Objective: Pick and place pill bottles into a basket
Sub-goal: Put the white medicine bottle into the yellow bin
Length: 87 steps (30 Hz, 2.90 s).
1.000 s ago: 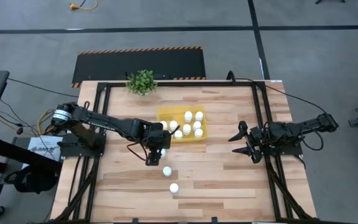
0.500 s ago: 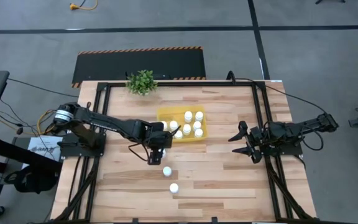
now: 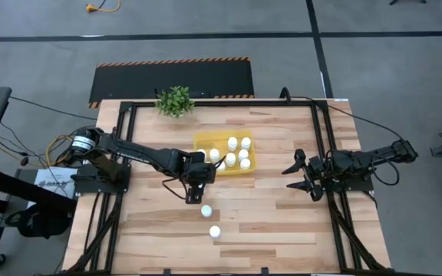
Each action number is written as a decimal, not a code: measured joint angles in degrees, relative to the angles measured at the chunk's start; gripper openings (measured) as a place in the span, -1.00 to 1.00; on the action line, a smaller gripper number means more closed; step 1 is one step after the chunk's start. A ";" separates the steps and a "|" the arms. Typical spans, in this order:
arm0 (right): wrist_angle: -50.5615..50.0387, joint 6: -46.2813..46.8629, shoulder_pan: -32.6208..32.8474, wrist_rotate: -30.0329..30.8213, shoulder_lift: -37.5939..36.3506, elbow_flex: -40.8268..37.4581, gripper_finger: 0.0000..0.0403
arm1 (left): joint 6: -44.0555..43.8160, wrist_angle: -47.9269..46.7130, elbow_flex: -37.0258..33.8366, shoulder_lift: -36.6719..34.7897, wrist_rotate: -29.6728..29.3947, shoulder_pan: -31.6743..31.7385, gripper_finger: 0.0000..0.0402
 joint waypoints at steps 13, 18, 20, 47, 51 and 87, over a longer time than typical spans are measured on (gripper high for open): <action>0.00 0.00 0.00 0.00 0.00 0.01 0.12 | -2.00 -0.31 -0.93 0.00 -0.22 0.00 0.24; 0.00 0.00 0.00 0.00 0.02 0.01 0.12 | -2.58 -0.18 -0.94 0.93 -0.23 -0.06 0.24; 0.00 0.00 0.00 0.00 0.00 -0.01 0.12 | -2.63 -0.51 -1.04 0.95 -0.16 -0.21 0.24; -0.02 0.00 0.00 0.00 0.02 0.01 0.12 | -4.90 5.10 -6.41 0.85 1.68 -0.33 0.24; -0.02 0.00 0.00 0.00 0.02 -0.01 0.12 | -5.08 5.93 -7.19 0.85 1.73 -0.32 0.24; -0.02 0.00 0.00 0.00 0.02 0.00 0.12 | -5.01 8.30 -8.75 0.85 3.74 -0.33 -0.21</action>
